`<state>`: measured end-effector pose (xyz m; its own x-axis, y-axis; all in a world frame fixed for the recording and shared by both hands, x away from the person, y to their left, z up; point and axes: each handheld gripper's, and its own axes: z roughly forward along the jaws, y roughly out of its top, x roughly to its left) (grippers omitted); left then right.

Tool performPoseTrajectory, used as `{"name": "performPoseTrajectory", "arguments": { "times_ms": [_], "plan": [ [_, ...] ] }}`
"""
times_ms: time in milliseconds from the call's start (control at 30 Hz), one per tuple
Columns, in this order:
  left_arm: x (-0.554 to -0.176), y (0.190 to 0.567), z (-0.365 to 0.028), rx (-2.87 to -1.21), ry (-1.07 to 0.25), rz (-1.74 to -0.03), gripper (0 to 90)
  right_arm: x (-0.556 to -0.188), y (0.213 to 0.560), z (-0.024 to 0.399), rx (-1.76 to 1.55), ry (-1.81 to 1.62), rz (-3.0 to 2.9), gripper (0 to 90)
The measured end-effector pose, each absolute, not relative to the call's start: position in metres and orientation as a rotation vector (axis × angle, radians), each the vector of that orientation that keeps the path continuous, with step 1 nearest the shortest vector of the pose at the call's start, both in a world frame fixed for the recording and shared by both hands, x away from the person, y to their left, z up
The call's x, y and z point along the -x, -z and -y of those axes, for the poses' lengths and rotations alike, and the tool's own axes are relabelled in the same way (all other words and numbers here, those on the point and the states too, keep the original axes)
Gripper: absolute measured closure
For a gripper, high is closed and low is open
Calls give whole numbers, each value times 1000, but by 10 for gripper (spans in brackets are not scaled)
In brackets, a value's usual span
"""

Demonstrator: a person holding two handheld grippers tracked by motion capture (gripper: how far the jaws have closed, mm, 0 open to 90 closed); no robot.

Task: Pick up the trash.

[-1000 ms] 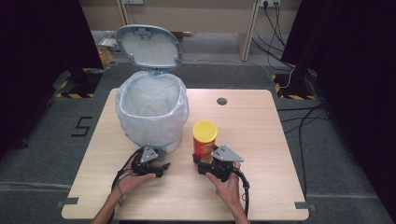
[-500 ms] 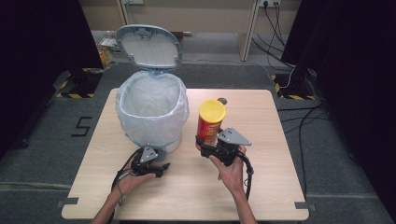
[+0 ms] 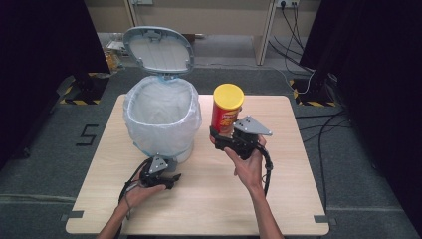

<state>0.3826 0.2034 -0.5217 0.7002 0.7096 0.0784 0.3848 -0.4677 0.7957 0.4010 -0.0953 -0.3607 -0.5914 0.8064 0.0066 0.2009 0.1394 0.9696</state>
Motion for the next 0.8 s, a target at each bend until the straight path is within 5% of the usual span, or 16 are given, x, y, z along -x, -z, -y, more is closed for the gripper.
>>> {"name": "performPoseTrajectory", "arguments": {
  "times_ms": [800],
  "plan": [
    [-382, 521, -204, -2108, -516, -833, 251, -408, 300, 82, -905, -1539, -1859, 239]
  ]
}}
